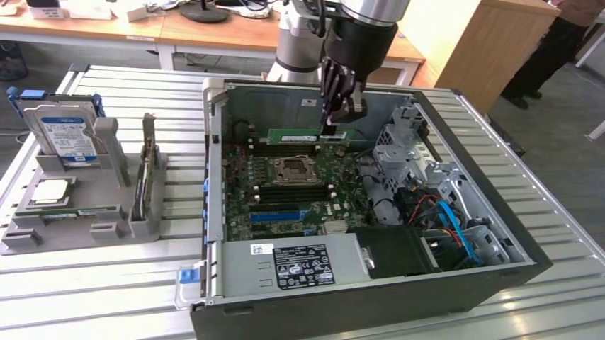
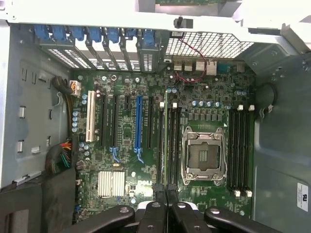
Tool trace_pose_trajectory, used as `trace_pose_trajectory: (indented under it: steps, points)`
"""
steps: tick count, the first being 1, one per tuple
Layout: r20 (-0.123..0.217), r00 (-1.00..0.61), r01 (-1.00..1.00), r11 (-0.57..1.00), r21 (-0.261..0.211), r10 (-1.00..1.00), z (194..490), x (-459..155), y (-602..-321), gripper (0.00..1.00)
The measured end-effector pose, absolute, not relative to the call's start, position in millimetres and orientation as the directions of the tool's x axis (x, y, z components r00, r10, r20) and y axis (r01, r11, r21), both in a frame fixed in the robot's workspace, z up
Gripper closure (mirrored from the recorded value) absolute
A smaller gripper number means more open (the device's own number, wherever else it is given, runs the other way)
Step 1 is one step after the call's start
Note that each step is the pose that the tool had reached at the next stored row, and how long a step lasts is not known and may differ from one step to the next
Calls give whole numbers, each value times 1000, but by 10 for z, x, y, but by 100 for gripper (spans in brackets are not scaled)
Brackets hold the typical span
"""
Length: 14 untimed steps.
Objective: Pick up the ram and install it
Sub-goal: 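Pick up the ram and move it above insertion slot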
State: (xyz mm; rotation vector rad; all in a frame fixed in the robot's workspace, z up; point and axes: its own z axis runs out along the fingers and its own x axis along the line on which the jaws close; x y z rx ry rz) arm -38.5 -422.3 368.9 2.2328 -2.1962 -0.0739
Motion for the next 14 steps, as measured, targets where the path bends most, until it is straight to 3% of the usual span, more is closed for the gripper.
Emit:
trace_pose_trajectory:
  steps: [14]
  points:
    - [-27,14,-999,-15,39,-1000,3672,-384,-4148,88]
